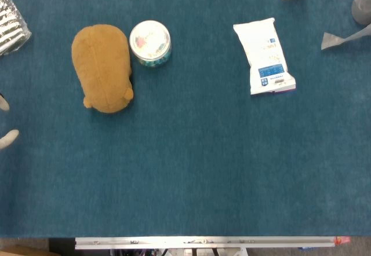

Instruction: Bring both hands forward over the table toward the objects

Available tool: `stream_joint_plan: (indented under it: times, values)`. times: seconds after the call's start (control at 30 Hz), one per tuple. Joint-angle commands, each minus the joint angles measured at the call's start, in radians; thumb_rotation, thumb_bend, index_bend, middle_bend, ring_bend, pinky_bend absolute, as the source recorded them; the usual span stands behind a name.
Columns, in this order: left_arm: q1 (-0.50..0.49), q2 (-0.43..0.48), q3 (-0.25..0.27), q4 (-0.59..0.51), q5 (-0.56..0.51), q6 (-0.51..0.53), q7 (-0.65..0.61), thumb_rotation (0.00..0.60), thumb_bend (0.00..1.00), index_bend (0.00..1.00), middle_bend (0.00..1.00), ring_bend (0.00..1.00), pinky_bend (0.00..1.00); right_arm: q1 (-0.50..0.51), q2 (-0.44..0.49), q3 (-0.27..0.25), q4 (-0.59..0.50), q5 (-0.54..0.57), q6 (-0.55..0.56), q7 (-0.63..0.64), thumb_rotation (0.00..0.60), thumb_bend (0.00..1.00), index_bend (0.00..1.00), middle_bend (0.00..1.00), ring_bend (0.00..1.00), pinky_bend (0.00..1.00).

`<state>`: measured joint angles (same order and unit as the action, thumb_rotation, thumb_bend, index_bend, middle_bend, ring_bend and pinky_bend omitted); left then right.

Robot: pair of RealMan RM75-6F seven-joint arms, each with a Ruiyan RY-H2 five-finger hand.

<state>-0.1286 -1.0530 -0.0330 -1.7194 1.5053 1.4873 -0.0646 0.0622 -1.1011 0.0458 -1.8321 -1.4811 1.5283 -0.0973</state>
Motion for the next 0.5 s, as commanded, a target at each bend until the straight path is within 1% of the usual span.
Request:
stream_joint_plan:
  times: [0.03,0.17,0.23,0.27,0.3,0.37,0.4,0.5]
  values:
    - [0.0,-0.001,-0.001,0.001,-0.001,-0.003,0.002,0.6,0.0,0.5,0.4,0.32,0.31,0.0,0.005,0.0,-0.005,0.001,-0.008,0.015,0.6,0.0,0.49,0.53,0.36,0.45]
    - [-0.004,-0.002,-0.001,-0.003,0.005,-0.011,0.003,0.6,0.0,0.5,0.4,0.32,0.31,0.001,0.011,-0.001,-0.008,-0.005,-0.018,0.045,0.6,0.0,0.49,0.53,0.36,0.45]
    - [-0.012,0.004,0.0,-0.017,0.009,-0.026,-0.017,0.6,0.0,0.5,0.4,0.32,0.31,0.007,0.017,-0.002,-0.009,-0.019,-0.03,0.088,0.6,0.0,0.49,0.53,0.36,0.45]
    - [-0.018,0.008,-0.003,-0.022,0.011,-0.035,-0.026,0.6,0.0,0.5,0.41,0.32,0.33,0.013,0.024,-0.007,-0.014,-0.03,-0.044,0.124,0.6,0.0,0.49,0.53,0.36,0.44]
    - [-0.023,0.011,-0.005,-0.023,0.011,-0.042,-0.029,0.6,0.0,0.51,0.43,0.34,0.38,0.019,0.032,-0.011,-0.02,-0.04,-0.059,0.158,0.6,0.0,0.49,0.53,0.36,0.44]
    - [-0.033,0.014,-0.007,-0.028,0.014,-0.056,-0.04,0.6,0.0,0.53,0.49,0.4,0.49,0.033,0.045,-0.017,-0.029,-0.057,-0.086,0.229,0.599,0.0,0.49,0.54,0.36,0.44]
    - [-0.04,0.014,-0.007,-0.031,0.014,-0.069,-0.05,0.6,0.0,0.54,0.52,0.42,0.54,0.04,0.048,-0.02,-0.031,-0.063,-0.1,0.262,0.598,0.0,0.49,0.55,0.36,0.44]
    - [-0.066,0.021,-0.005,-0.048,0.012,-0.123,-0.103,0.6,0.0,0.56,0.57,0.46,0.61,0.068,0.057,-0.025,-0.039,-0.087,-0.145,0.359,0.59,0.0,0.52,0.59,0.38,0.44]
